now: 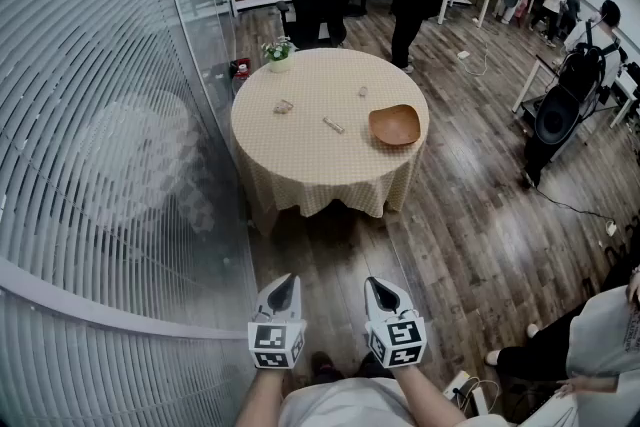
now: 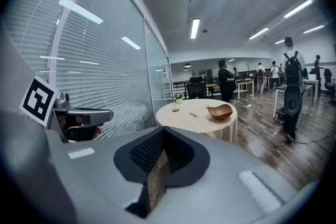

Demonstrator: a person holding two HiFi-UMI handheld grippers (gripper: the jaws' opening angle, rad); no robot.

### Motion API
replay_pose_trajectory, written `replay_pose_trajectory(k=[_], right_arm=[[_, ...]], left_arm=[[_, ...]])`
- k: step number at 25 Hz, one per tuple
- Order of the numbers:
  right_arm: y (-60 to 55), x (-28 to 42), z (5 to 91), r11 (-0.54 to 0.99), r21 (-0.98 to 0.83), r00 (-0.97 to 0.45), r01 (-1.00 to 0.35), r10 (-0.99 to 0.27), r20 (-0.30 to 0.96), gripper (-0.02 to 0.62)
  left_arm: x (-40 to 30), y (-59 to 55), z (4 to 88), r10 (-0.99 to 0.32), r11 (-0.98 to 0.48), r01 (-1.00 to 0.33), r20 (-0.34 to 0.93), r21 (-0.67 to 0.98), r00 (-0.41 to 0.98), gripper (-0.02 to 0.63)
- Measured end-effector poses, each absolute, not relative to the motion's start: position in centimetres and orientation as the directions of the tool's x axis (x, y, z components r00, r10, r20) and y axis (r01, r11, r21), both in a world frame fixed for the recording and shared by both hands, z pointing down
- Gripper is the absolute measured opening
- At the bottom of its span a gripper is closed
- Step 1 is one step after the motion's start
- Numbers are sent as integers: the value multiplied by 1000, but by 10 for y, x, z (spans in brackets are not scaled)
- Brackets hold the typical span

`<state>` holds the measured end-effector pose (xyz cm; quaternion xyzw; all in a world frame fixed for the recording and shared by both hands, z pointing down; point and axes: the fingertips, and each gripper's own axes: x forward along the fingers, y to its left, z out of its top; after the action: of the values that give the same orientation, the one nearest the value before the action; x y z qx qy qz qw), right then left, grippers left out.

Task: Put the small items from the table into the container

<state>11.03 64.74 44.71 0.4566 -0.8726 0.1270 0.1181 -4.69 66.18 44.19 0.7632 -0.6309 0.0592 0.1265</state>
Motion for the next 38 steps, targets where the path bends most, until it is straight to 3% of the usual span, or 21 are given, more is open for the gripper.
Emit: replay_pose_trajectory(k=[22,38], right_arm=[[621,94,441,585,-110,-589,-804,-754,290,2],[433,71,442,624,-122,-631,-772,-732,256,2]], left_arm=[[-53,628,443,-941,-204,-971,247,123,229,5],[-61,462,450,-939,-181,-977,275,111,206,6]])
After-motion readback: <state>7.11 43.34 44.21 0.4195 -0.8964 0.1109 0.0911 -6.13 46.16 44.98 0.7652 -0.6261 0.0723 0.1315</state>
